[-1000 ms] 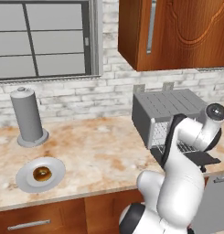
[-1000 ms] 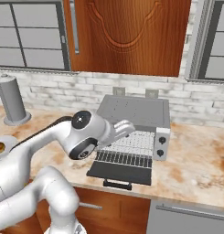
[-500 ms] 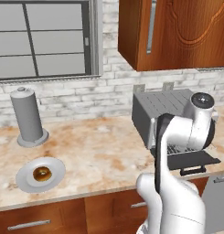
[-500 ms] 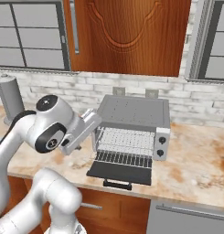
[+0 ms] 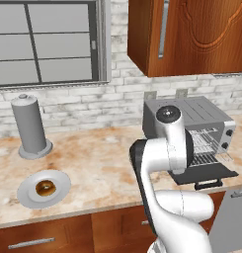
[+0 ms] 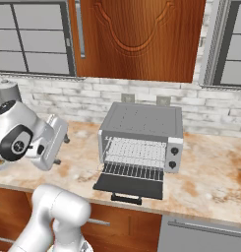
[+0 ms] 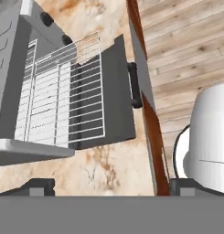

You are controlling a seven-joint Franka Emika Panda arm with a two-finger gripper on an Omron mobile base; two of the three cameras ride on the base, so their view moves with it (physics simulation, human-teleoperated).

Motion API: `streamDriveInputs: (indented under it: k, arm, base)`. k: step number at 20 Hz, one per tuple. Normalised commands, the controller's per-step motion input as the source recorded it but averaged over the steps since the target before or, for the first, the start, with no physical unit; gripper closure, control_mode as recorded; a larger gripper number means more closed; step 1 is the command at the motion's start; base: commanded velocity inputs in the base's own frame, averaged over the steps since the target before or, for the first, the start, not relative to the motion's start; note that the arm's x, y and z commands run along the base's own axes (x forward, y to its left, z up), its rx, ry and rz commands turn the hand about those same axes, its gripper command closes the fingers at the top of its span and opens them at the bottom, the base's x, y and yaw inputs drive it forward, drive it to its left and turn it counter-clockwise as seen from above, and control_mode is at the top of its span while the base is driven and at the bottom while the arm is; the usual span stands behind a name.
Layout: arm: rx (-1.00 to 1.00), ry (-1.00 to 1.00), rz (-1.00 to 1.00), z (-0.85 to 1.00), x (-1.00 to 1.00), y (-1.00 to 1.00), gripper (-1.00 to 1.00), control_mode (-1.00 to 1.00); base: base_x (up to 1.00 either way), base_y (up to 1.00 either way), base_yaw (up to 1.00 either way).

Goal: Pick up the bagel from the plate, place it on the toaster oven rack, close the door, and set the timer.

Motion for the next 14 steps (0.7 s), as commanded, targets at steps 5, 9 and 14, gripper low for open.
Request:
streamDriveInputs:
  k: [5,9,14]
  arm:
    - [-0.2,0.44,0.53,0.01,0.0,0.76,-1.0,-1.0]
    - [-0.06,0.5,0.55,0.19,0.11,0.69,-1.0,-1.0]
    - [-0.02,0.41,0.54,0.02,0.33,0.52,-1.0,-1.0]
  base:
    - [0.0,0.0,0.0]
    - [0.0,0.0,0.0]
    - [0.0,0.0,0.0]
